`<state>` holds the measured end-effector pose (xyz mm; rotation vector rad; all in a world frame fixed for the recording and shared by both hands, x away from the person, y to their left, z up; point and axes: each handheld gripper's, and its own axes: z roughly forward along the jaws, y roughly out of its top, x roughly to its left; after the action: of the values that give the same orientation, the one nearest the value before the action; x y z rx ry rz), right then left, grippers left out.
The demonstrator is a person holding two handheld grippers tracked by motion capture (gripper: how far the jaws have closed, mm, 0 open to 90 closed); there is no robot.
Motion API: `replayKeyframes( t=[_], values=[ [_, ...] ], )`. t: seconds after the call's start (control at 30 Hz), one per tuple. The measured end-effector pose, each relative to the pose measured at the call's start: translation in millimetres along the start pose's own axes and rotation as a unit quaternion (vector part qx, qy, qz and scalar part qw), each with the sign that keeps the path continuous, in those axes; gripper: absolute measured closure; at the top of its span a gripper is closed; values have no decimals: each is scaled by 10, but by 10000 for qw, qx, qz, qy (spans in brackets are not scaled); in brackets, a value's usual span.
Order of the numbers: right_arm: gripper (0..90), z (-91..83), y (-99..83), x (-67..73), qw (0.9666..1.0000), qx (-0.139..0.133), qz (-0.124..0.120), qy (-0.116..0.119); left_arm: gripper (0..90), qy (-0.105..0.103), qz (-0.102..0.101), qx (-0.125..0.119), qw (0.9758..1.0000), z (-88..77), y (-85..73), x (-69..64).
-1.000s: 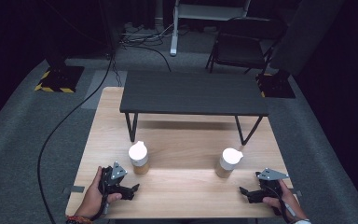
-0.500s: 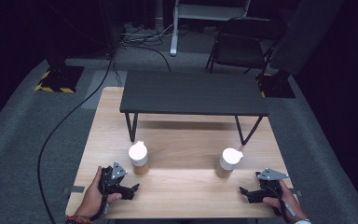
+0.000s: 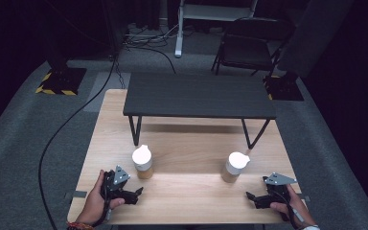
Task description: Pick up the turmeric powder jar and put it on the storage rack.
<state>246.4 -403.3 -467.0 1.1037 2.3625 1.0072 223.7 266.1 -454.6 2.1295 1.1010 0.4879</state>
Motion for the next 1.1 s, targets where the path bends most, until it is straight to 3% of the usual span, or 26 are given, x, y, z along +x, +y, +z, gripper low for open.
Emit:
replayKeyframes(
  t=[0.27, 0.4, 0.77, 1.1],
  values=[
    [0, 1, 1, -2, 10000, 0, 2, -2, 16, 70, 59, -119, 9999, -46, -9, -27],
    [0, 1, 1, -3, 10000, 1, -1, -4, 16, 19, -69, -249, 9997, -82, -27, -14],
    [0, 2, 0, -3, 10000, -4, -3, -5, 15, 109, -125, -470, 9988, -139, -51, -39],
    [0, 2, 0, -3, 10000, -4, -3, -5, 15, 68, -76, -536, 9985, -160, -43, -49]
  ],
)
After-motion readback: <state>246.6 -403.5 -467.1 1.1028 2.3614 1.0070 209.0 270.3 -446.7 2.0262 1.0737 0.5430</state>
